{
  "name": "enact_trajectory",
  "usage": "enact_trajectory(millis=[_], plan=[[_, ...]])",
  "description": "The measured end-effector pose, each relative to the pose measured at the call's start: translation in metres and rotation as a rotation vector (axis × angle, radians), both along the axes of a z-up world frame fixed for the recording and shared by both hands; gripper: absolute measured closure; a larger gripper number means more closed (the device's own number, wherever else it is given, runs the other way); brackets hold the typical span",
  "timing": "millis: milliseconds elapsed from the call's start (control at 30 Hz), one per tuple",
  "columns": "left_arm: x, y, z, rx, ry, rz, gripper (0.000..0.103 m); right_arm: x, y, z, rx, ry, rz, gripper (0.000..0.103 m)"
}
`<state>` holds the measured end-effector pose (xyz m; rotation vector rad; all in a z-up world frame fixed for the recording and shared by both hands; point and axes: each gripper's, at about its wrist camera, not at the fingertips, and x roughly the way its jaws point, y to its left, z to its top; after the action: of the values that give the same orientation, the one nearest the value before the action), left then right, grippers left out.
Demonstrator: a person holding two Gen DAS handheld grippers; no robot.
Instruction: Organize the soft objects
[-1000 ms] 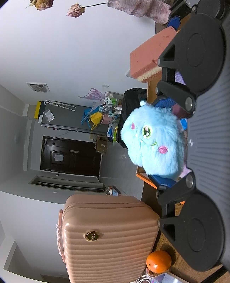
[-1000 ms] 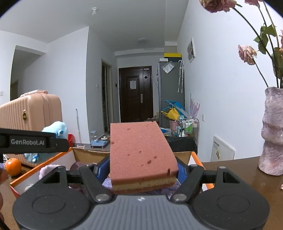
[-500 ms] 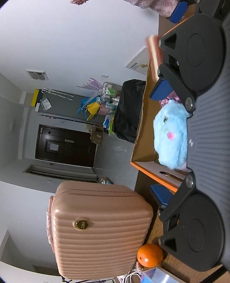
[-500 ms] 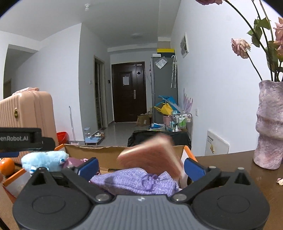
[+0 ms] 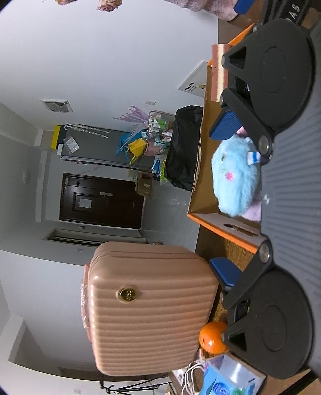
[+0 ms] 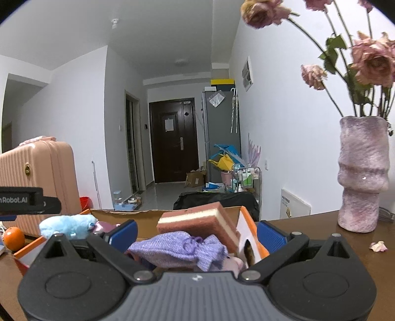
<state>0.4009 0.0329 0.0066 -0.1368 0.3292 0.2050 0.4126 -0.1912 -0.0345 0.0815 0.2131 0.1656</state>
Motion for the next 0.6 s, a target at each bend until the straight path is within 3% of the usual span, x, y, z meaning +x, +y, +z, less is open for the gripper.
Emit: enact_trajectory(millis=[600], plan=[[-0.086,-0.002,-0.009,0.060,0.013,-0.014,0.000,-0.085,-0.034,-0.002,-0.005,0.009,-0.033,0.000]])
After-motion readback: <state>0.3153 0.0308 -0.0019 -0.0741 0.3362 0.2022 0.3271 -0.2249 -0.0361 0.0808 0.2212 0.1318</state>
